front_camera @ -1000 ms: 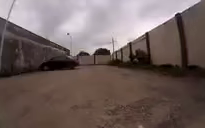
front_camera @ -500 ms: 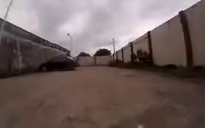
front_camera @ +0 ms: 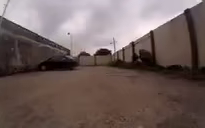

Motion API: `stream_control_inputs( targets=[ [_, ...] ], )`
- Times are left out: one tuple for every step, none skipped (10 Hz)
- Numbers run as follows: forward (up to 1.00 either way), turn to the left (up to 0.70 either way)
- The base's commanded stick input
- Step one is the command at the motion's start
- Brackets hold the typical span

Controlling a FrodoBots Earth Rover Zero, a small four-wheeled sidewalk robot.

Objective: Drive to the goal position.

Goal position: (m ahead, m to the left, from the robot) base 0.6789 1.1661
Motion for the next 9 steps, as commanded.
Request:
stream_control_inputs(
  targets=[
    [0.7, 0.0],
    [0.7, 0.0],
    [0.7, 0.0],
    [0.7, 0.0],
    [0.7, 0.0],
    [0.7, 0.0],
    [0.7, 0.0],
    [0.7, 0.0],
    [0.7, 0.0]
  ],
)
